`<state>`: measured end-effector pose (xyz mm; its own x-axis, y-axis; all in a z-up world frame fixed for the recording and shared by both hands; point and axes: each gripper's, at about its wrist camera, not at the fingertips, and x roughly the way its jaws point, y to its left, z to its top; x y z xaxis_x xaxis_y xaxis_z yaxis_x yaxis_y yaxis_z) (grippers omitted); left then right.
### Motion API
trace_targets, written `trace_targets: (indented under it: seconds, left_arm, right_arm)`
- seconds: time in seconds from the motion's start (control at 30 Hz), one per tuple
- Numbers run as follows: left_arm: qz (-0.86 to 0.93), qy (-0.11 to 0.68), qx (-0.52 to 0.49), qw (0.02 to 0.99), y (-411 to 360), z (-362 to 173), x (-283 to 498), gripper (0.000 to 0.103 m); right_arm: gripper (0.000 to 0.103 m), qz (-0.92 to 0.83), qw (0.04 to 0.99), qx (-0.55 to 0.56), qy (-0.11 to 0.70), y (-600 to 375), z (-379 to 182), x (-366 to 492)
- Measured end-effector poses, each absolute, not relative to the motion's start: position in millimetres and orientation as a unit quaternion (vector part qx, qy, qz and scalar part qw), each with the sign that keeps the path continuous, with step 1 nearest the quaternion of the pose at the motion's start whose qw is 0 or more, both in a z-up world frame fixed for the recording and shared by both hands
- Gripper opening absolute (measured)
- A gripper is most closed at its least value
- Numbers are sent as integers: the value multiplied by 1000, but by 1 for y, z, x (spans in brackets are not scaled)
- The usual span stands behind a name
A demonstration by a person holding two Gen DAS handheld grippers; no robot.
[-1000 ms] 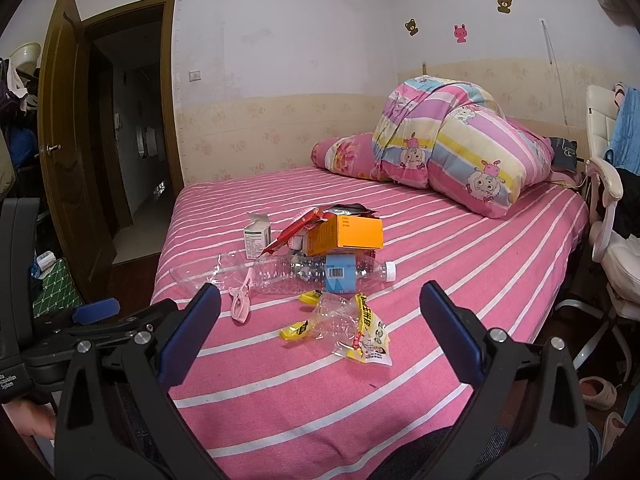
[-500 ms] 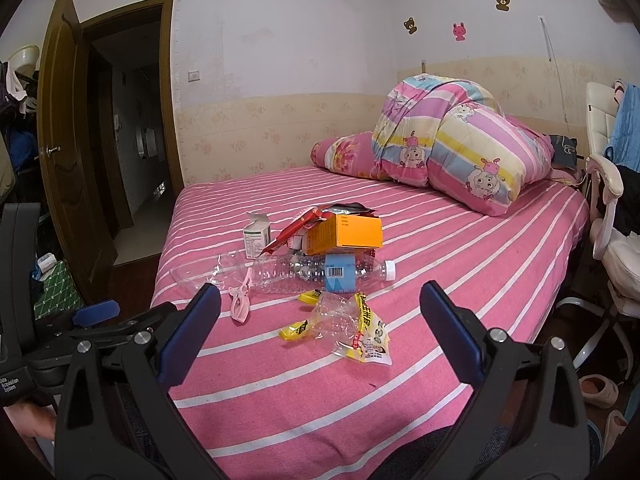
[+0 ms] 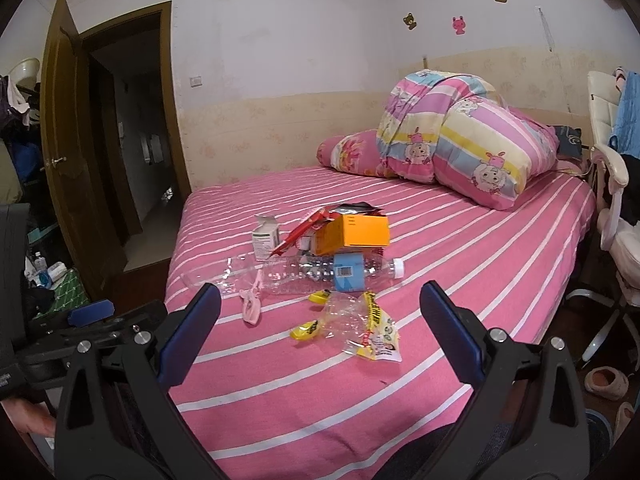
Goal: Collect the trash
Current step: 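Grasp the pink clothespin with the right tool while the left tool grasps the clear plastic bag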
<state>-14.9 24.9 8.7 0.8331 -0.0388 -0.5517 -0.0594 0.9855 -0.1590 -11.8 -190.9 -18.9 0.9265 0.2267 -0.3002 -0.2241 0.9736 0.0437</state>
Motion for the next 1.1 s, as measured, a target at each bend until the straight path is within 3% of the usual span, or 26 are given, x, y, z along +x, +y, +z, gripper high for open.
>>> trace_targets:
  seconds: [0.37, 0.97, 1.1]
  left_arm:
    - [10, 314, -151, 937, 72, 5, 2, 97]
    - [-19, 385, -233, 893, 133, -42, 104, 97]
    - [-33, 399, -243, 884, 138, -51, 124, 97]
  right_arm:
    - [98, 185, 964, -22, 192, -161, -24, 2]
    - [98, 258, 921, -35, 289, -81, -70, 100]
    - [88, 262, 913, -31, 311, -74, -80, 124]
